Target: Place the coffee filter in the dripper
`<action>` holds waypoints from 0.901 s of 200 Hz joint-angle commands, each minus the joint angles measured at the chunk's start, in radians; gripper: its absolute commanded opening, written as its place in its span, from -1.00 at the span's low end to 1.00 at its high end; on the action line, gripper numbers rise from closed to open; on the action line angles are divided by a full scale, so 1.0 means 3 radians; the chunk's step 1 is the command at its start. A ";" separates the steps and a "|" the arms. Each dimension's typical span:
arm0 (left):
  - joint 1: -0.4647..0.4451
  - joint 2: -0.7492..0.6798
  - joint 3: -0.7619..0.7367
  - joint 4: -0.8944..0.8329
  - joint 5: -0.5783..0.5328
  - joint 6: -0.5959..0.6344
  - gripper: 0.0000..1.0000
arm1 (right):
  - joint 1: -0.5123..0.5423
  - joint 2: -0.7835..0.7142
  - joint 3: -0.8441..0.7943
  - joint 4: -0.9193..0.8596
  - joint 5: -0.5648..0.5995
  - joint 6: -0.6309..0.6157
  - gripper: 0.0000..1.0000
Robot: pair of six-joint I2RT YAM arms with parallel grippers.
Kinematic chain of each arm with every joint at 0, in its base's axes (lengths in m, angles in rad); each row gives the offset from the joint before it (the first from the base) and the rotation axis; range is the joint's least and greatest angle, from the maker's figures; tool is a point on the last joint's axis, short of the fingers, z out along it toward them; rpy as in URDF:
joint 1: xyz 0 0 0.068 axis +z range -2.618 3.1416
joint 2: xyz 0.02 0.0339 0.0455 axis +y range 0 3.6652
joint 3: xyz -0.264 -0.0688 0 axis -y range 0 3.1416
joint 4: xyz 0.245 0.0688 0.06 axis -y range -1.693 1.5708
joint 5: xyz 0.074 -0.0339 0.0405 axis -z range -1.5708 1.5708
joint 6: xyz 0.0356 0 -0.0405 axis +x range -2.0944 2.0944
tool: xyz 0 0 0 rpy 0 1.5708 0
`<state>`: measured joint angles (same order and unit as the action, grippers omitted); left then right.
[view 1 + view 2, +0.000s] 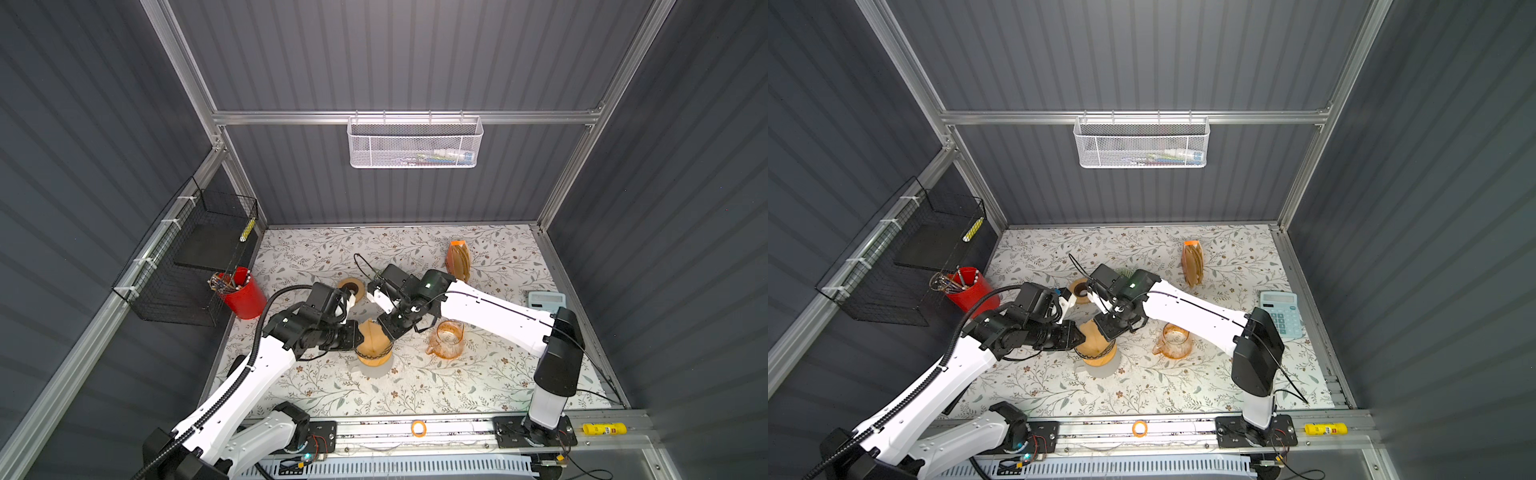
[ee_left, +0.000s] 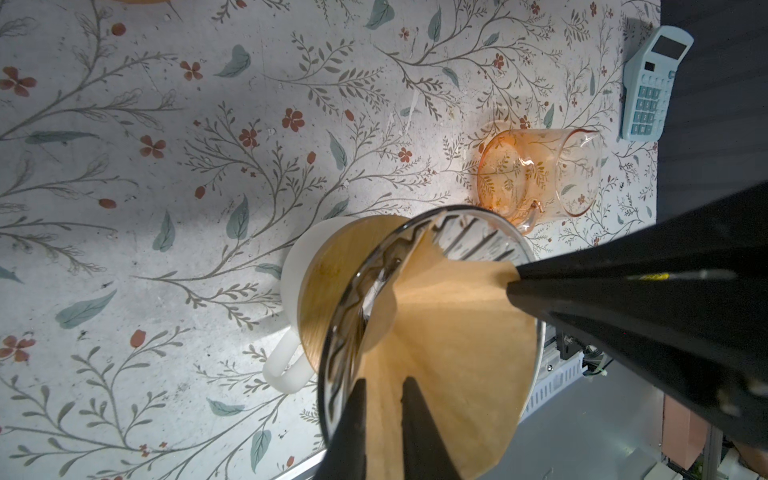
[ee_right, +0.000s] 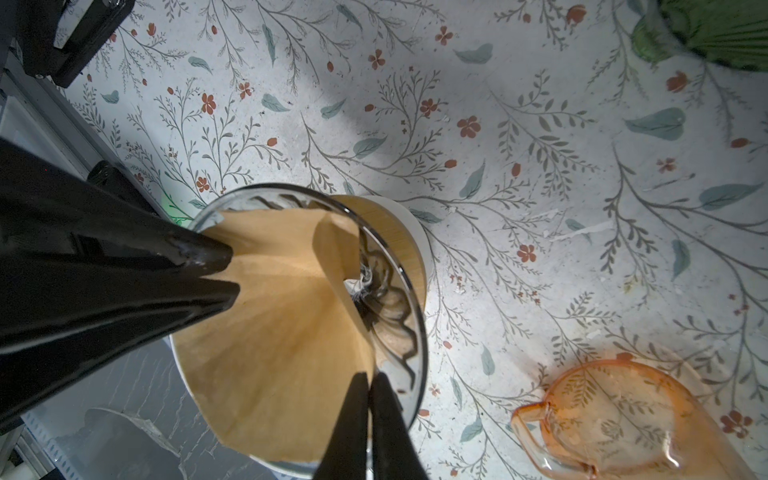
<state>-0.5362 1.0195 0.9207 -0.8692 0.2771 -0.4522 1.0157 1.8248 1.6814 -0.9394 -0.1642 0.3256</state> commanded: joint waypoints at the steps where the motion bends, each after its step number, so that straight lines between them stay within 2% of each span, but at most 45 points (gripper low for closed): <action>1: -0.0008 0.0022 -0.0046 0.0003 0.0063 -0.0016 -0.64 | 0.0025 0.0092 -0.0033 -0.0008 0.0023 0.0009 -0.81; 110: -0.0008 0.0035 -0.0097 0.0013 0.0069 -0.0024 -0.64 | 0.0035 0.0109 -0.0036 -0.0022 0.0055 -0.0001 -0.81; 180: -0.0008 -0.0004 0.0061 0.0008 0.0064 -0.0018 -0.64 | 0.0035 0.0074 0.0047 -0.0068 0.0078 -0.0012 -0.81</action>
<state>-0.5362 1.0260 0.9054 -0.8478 0.2886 -0.4557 1.0229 1.8431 1.6787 -0.9356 -0.1562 0.3252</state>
